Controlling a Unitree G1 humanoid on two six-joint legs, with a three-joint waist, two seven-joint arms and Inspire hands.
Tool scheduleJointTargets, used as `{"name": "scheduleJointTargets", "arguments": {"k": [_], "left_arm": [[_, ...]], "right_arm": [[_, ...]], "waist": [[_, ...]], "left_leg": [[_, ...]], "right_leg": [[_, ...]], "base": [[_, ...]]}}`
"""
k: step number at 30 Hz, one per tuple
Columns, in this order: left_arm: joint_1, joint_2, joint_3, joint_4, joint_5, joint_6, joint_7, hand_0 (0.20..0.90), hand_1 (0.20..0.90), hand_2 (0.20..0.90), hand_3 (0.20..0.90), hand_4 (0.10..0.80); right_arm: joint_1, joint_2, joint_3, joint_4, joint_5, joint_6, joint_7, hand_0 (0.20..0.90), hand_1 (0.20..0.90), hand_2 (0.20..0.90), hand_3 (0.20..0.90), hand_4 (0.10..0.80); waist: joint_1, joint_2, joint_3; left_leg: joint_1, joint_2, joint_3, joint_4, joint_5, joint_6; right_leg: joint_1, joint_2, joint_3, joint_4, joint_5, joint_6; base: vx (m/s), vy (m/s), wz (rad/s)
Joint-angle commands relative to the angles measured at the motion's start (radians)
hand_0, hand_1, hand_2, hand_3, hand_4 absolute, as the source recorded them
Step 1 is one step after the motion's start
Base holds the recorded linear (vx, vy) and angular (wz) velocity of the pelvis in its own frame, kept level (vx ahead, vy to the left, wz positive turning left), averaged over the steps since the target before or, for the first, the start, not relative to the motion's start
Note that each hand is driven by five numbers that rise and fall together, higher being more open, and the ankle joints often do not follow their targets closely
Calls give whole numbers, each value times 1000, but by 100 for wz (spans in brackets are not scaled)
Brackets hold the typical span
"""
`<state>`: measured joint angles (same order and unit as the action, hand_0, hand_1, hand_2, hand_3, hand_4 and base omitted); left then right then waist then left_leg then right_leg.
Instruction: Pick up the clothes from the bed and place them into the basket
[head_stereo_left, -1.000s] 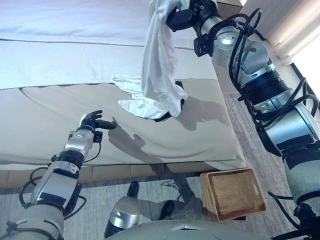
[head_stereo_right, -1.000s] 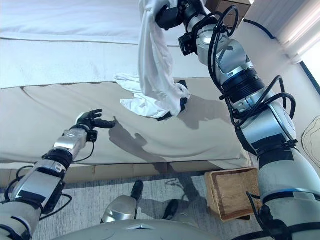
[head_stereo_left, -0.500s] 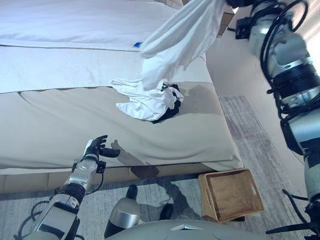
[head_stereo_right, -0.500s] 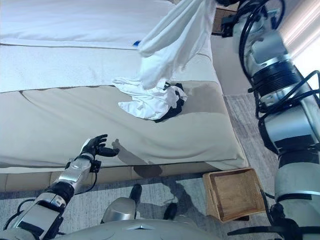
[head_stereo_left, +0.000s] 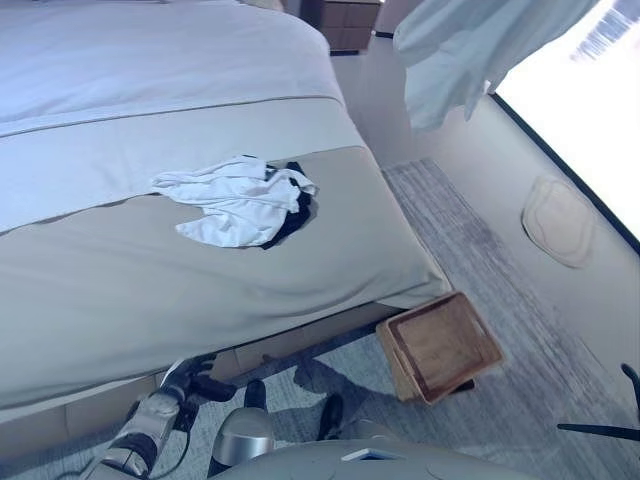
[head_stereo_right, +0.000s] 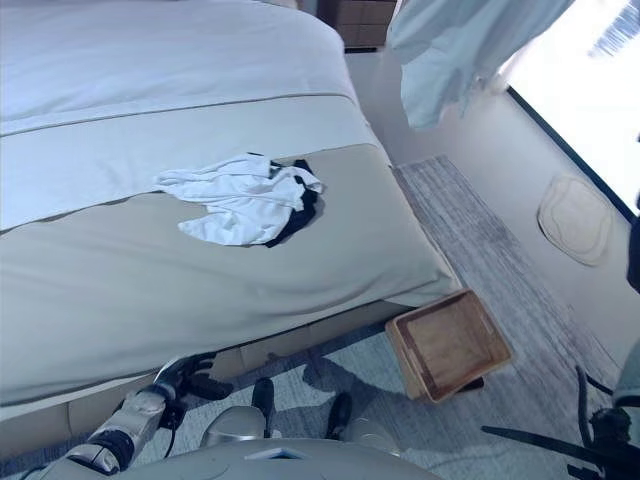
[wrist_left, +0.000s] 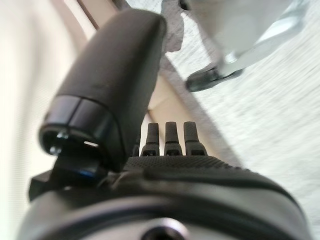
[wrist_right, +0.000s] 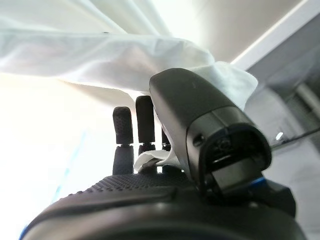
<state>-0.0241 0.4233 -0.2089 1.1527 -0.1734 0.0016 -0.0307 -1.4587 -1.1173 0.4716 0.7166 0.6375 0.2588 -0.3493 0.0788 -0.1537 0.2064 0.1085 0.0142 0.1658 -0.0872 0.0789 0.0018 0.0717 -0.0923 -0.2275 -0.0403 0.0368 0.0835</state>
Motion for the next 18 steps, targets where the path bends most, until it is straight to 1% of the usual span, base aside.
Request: {"name": "scheduleJointTargets", "arguments": {"k": [1,3,6,7,8,10,11,12,13,14,16,18], "left_arm": [[22,43,-8,73,78,1,-5,900,900,900,900,800],[21,40,-3,60,74,8,-11,900,900,900,900,800],[6,35,-7,23,48,-6,-25,900,900,900,900,800],[0,31,-8,8,35,-12,-13,900,900,900,900,800],[-12,29,0,-25,20,-8,8,900,900,900,900,800],[-25,35,8,-57,33,-6,13,900,900,900,900,800],[-31,43,7,-71,35,-10,13,900,900,900,900,800],[-32,46,7,-75,38,-12,11,900,900,900,900,800],[-43,53,11,-96,47,-22,6,900,900,900,900,800],[-50,57,8,-103,39,-29,7,900,900,900,900,800],[-74,57,9,-124,11,-34,11,900,900,900,900,800],[-101,57,4,-143,3,-38,16,900,900,900,900,800]], "right_arm": [[-85,-158,37,-36,-5,-47,87,300,300,300,200,100],[-60,-171,42,-41,-32,-31,134,300,300,300,200,100],[31,-197,20,-44,-71,9,255,300,300,300,200,100],[75,-202,-4,-38,-95,11,282,300,300,300,200,100],[166,-197,-53,-37,-123,6,330,300,300,300,200,100],[287,-190,-128,-66,-185,-2,373,300,300,300,200,100],[342,-183,-158,-79,-178,-4,389,300,300,300,200,100],[361,-179,-171,-86,-179,-7,390,300,300,300,200,100],[441,-151,-221,-114,-199,-7,401,300,300,300,200,100],[486,-130,-250,-126,-197,-6,411,300,300,300,200,100],[544,-82,-284,-142,-233,-9,416,300,300,300,200,100],[568,-47,-297,-148,-252,-13,393,300,300,300,200,100]], "waist": [[-6,24,-136],[-18,31,-135],[-50,47,-134],[-58,50,-132],[-70,58,-123],[-80,65,-111],[-83,67,-105],[-83,67,-104],[-89,75,-94],[-92,79,-88],[-96,92,-62],[-95,101,-33]], "left_leg": [[20,-32,-95,0,-122,29],[18,-30,-84,0,-122,26],[14,-20,-58,0,-122,17],[12,-16,-54,0,-122,14],[10,-10,-49,0,-118,8],[6,-3,-38,0,-113,3],[4,0,-34,0,-110,0],[3,1,-33,0,-109,-1],[-1,6,-32,0,-105,-5],[-4,9,-33,3,-103,-7],[-28,15,-36,17,-96,-12],[-63,21,-43,36,-93,-15]], "right_leg": [[12,-26,31,112,-50,23],[7,-23,45,103,-45,23],[-2,-10,78,84,-40,18],[-3,-5,90,78,-40,16],[-6,5,106,75,-42,9],[-10,12,114,72,-45,3],[-13,16,118,72,-47,0],[-14,17,118,72,-47,-1],[-19,23,122,73,-52,-7],[-25,27,126,76,-55,-11],[-50,33,131,87,-62,-22],[-83,37,130,102,-66,-32]], "base": [[-163,-213,-45],[-97,-131,-34],[-90,-167,-29],[-91,-237,-27],[-77,-232,-24],[-66,-246,-25],[-42,-193,-31],[-33,-239,-34],[-26,-241,-24],[-51,-286,-21],[-141,-233,-9],[-195,-202,-4]]}}
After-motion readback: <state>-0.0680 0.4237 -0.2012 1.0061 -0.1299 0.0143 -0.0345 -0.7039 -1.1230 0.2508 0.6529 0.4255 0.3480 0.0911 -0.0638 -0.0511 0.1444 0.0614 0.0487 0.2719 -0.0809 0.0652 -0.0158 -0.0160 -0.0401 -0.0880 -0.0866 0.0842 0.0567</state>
